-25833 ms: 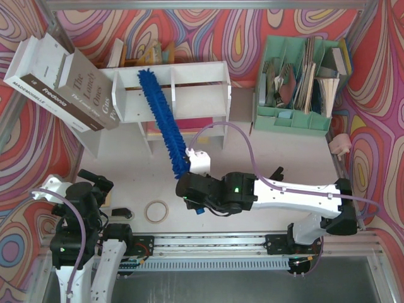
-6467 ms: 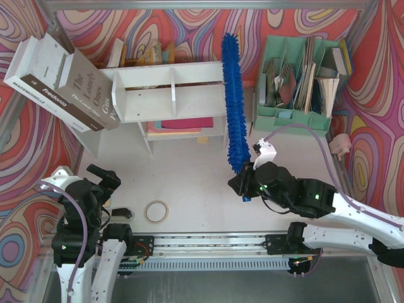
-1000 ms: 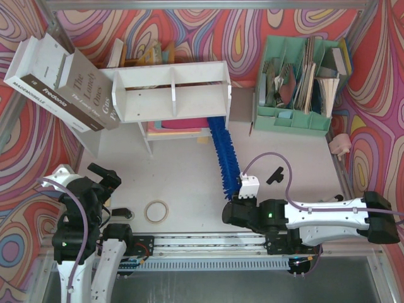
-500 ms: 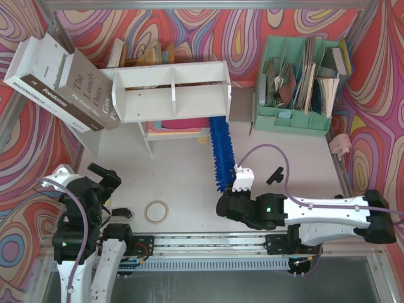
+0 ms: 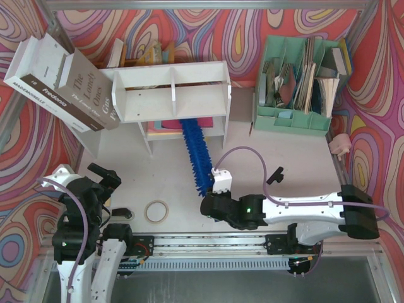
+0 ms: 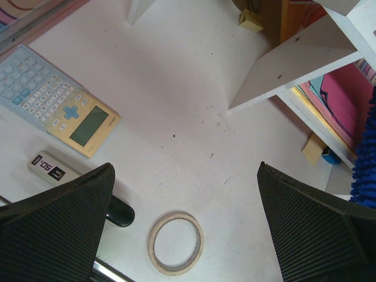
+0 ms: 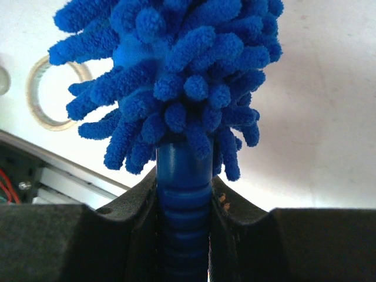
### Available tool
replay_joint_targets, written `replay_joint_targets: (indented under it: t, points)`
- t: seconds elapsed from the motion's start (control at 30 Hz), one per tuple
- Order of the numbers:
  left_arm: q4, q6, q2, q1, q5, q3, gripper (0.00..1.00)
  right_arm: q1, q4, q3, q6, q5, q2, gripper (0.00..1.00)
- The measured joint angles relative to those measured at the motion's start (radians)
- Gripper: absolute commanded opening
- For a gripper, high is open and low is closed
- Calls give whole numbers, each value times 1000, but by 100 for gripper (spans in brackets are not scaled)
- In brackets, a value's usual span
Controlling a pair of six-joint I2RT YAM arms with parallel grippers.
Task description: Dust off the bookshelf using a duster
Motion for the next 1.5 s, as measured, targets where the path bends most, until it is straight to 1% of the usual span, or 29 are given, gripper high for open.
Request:
replay_joint_targets:
  t: [0.27,0.4,0.53,0.73,0.87,1.0,1.2,1.33,1.5]
  points:
    - [0,0,0,0,0,0,98,-2,147,66,-89,-89,148,0]
    - [0,0,0,0,0,0,98,-2,164,75,-109,-107,183,0]
    - [0,0,0,0,0,0,98,-2,135,74,-97,-84,156,0]
    - [0,0,0,0,0,0,98,-3,32,29,-28,-16,15,0]
    - [0,0,0,0,0,0,98,-4,18,24,-18,-3,8,0]
    - [0,0,0,0,0,0,98,-5,48,48,-50,-28,86,0]
    - [0,0,0,0,0,0,98,-4,161,175,-130,-112,249,0]
    - [0,0,0,0,0,0,98,2,208,237,-153,-149,295,0]
    - [0,0,0,0,0,0,98,10,217,257,-152,-156,326,0]
